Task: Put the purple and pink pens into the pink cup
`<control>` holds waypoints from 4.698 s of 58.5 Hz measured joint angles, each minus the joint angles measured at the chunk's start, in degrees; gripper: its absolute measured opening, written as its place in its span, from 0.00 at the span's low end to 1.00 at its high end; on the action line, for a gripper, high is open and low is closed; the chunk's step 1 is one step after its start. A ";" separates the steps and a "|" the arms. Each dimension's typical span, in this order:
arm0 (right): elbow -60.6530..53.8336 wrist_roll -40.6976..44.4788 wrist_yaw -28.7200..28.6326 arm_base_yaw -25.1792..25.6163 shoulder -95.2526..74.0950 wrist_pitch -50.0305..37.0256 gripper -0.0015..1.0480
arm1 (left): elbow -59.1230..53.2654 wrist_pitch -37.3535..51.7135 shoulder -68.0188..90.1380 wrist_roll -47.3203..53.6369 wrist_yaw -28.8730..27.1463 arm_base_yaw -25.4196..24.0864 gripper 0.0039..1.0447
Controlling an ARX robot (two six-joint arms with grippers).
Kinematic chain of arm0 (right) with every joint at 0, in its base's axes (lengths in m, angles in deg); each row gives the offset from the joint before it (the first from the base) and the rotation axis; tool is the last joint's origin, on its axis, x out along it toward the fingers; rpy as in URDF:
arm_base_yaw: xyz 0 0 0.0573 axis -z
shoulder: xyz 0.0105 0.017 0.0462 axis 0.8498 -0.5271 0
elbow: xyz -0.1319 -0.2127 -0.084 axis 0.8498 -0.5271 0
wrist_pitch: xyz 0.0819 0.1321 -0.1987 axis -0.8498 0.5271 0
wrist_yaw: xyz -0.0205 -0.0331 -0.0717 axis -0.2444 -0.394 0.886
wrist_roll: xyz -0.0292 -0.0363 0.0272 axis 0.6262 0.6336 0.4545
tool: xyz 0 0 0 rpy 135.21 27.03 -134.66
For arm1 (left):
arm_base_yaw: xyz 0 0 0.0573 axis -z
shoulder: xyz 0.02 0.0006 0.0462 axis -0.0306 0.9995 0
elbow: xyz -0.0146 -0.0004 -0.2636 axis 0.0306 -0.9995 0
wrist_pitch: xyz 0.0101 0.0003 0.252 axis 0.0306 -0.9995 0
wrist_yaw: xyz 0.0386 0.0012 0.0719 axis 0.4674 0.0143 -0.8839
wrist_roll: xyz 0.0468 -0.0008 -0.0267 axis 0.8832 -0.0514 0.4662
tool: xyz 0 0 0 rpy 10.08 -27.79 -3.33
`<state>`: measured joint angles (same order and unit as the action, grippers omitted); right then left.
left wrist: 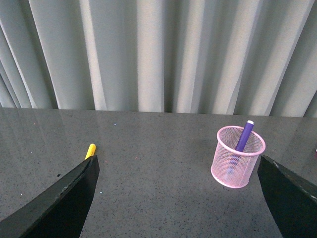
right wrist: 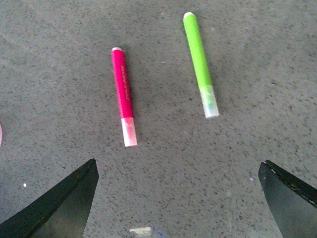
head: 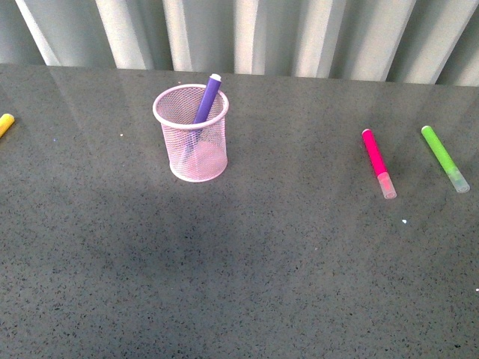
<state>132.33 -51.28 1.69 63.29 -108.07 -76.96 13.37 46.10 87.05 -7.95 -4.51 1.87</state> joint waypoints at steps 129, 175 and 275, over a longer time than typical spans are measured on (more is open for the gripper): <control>38.77 -1.44 5.14 -11.65 -43.43 6.38 0.93 | 0.00 0.00 -0.02 0.00 -0.02 0.00 0.94; 41.81 -1.27 6.64 -11.23 -46.14 7.78 0.24 | 0.00 0.00 -0.02 0.00 -0.02 0.00 0.94; 25.90 19.30 -10.23 -33.90 -36.22 -60.61 0.11 | 0.00 0.00 -0.02 0.00 -0.02 0.00 0.94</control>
<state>158.23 -31.98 -8.54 29.39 -144.28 -137.57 13.37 46.10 87.03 -7.95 -4.53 1.87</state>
